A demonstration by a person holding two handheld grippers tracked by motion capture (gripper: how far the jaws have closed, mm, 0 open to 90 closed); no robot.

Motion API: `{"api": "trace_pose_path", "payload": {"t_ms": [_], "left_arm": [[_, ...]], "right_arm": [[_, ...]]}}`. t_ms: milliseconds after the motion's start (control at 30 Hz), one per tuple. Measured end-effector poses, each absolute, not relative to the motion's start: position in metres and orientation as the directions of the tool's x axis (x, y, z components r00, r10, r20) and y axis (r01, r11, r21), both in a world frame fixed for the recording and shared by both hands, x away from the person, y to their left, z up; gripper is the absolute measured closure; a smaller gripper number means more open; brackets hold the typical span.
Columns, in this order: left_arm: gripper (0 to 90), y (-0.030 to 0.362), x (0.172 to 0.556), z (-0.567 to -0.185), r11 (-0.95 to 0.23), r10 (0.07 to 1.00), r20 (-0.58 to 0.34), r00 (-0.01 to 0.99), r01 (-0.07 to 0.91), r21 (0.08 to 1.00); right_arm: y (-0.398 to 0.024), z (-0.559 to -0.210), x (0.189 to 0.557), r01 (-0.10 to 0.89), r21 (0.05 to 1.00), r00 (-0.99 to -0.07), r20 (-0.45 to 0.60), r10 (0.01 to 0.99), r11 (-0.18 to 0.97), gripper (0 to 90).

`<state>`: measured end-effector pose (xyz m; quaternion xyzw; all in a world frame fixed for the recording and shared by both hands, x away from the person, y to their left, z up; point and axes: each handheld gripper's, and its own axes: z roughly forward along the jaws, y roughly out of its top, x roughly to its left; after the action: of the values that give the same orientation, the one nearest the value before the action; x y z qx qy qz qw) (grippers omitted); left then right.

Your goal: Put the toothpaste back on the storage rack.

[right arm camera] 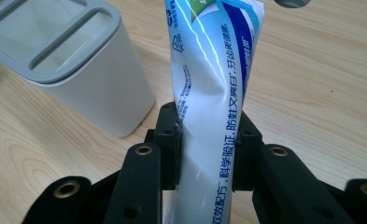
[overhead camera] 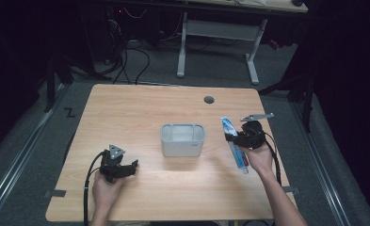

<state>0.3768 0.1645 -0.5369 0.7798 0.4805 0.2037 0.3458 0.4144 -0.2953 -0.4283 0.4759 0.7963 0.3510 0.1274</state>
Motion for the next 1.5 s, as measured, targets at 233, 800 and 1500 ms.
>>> {"api": "trace_pose_path", "payload": {"t_ms": [233,800,1500], "left_arm": [[21.1,0.164,0.377,-0.537,-0.299,0.891,-0.014,0.455,0.609,0.735],[21.1,0.164,0.377,-0.537,-0.299,0.890,-0.014,0.455,0.608,0.735],[21.2,0.164,0.377,-0.537,-0.297,0.892,-0.015,0.453,0.609,0.736]], "right_arm": [[-0.286,-0.421,0.413,0.649,0.687,-0.542,0.117,0.832,0.327,70.3],[-0.265,-0.398,0.412,0.585,0.728,-0.613,0.108,0.783,0.357,70.3],[-0.239,-0.379,0.418,0.504,0.794,-0.683,0.127,0.719,0.339,70.4]]}}
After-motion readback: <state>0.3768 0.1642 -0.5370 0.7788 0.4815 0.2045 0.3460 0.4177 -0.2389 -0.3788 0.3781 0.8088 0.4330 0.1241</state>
